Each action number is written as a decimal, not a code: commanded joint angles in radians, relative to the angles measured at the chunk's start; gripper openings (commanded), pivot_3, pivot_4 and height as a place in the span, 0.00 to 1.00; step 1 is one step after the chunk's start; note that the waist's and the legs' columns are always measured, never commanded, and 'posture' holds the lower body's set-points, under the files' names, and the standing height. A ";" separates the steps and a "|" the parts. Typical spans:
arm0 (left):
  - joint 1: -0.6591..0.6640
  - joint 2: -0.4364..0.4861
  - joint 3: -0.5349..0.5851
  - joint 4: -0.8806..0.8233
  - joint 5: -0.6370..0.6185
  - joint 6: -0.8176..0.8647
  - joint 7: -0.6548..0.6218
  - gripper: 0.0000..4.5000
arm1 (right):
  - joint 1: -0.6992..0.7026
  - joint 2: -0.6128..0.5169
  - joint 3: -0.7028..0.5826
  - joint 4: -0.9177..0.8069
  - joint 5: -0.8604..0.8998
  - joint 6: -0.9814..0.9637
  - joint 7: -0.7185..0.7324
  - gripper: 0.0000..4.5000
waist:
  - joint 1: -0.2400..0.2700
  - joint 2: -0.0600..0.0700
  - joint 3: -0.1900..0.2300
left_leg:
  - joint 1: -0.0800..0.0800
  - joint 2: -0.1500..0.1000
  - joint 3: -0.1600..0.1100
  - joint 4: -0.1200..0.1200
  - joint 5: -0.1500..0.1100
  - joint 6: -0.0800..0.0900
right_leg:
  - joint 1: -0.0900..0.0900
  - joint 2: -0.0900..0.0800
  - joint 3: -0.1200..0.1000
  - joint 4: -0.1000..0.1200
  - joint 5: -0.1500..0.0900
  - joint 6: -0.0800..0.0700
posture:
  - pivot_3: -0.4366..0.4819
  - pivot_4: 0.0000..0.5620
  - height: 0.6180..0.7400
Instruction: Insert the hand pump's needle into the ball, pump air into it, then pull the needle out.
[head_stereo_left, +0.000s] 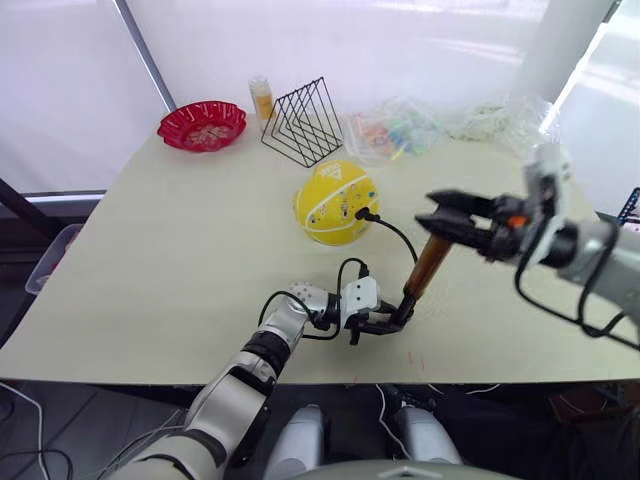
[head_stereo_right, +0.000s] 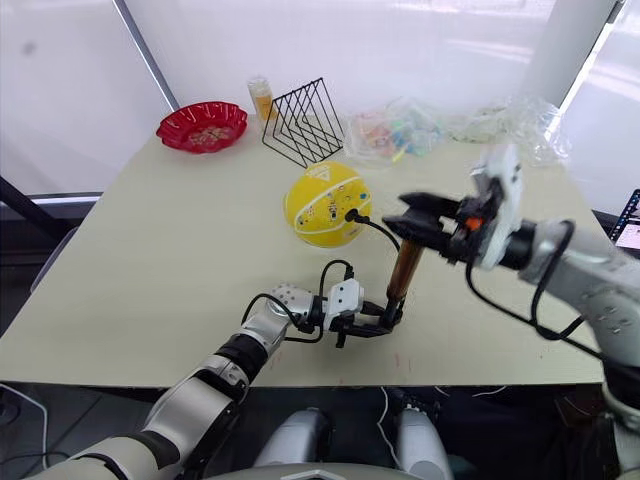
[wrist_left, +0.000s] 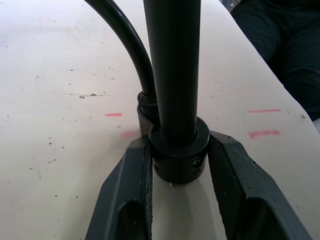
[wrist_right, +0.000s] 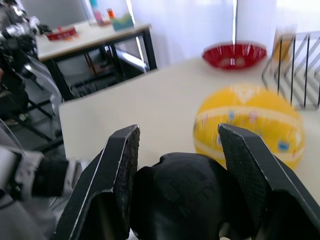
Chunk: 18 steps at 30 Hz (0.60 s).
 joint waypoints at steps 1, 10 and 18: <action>0.086 0.061 -0.076 0.126 0.112 0.090 -0.018 0.25 | -0.066 -0.027 -0.116 0.015 0.028 -0.020 -0.061 0.45 | 0.000 -0.001 0.001 | 0.000 0.000 0.000 0.000 0.000 0.000 | 0.000 0.000 0.000 0.000 0.000 0.000 | 0.48 0.27 0.97; 0.086 0.073 -0.075 0.130 0.113 0.085 -0.018 0.25 | 0.118 0.101 0.030 -0.041 -0.110 -0.089 -0.079 0.45 | 0.000 -0.008 -0.002 | 0.000 0.000 -0.001 -0.001 0.000 0.000 | 0.000 0.000 -0.001 0.000 0.000 0.000 | 0.48 0.27 0.97; 0.091 0.084 -0.075 0.120 0.109 0.086 -0.019 0.25 | 0.286 0.218 0.247 0.000 -0.381 -0.254 -0.023 0.45 | -0.011 -0.012 -0.007 | 0.003 0.003 0.000 0.000 0.000 0.000 | 0.001 0.002 0.001 0.001 -0.002 -0.004 | 0.48 0.27 0.97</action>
